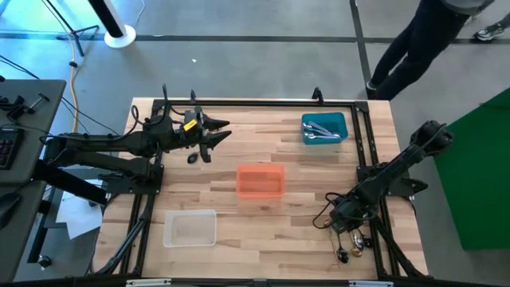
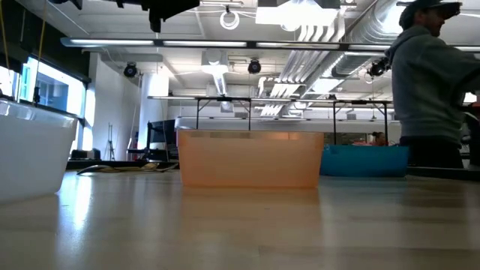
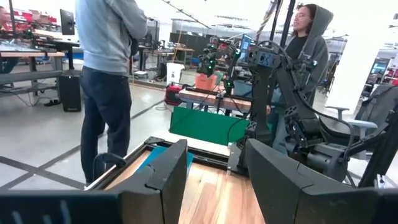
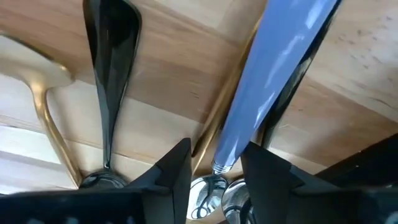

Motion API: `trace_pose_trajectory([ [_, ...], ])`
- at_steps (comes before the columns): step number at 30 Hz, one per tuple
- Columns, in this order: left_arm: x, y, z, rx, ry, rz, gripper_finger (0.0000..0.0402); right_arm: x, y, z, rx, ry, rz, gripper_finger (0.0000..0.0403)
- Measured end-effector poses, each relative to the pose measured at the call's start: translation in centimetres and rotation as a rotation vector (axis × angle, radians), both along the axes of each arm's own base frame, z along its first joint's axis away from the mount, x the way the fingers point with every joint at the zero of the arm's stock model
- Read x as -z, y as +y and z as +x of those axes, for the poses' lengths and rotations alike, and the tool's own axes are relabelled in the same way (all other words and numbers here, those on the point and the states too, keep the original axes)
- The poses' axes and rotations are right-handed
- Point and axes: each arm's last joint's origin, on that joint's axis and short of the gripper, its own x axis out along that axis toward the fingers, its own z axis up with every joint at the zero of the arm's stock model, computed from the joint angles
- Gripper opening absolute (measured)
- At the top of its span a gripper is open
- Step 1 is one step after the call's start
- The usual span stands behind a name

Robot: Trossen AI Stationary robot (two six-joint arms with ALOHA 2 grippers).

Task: Sort silverware by color (type)
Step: Put the violet spoon into the blue bin

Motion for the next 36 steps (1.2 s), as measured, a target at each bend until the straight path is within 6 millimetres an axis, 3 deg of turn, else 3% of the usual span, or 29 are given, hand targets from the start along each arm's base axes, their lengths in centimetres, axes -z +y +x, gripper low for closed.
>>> trace_pose_trajectory([
  [14,0.0,0.0,0.0,0.000,0.001,0.000,0.0156,0.0,0.0,0.1,-0.027,-0.046,0.008,0.0122],
  [28,0.0,0.0,0.0,0.000,0.001,0.000,0.0156,-1.3,-1.2,0.7,0.050,-0.169,-0.020,0.0122],
  [36,0.0,0.0,0.0,0.000,0.001,-0.001,0.0156,-1.3,-1.4,0.5,0.017,-0.139,-0.007,0.0122],
])
